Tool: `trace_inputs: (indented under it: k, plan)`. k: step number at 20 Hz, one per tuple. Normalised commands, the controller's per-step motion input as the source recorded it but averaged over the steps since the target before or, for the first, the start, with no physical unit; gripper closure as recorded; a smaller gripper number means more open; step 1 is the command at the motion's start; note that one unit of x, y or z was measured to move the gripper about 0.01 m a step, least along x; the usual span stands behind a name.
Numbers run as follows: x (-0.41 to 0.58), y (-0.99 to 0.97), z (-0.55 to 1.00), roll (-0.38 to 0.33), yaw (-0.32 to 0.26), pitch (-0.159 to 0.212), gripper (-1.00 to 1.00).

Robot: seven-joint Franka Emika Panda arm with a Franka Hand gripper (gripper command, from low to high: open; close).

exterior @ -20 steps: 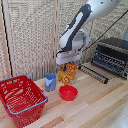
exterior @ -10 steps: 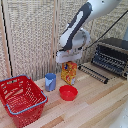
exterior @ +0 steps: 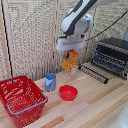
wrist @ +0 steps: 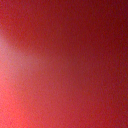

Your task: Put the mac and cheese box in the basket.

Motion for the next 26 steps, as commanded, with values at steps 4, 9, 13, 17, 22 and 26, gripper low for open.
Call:
trace_inputs:
  k: [4,9,13,17,22,26]
  plan:
    - [0.564,0.57,0.98,-0.052,-0.067,0.021,1.0]
    - [0.602,0.77,0.93,-0.005,-0.007,0.061,1.0]
    - [0.451,0.82,0.78,-0.019,-0.001,0.058,1.0]
    - [0.287,0.89,0.54,-0.019,-0.001,0.04,1.0]
    - [0.047,0.97,0.22,-0.022,0.0,0.008,1.0]
    - [-0.001,0.99,0.05,-0.014,0.0,0.0,1.0]
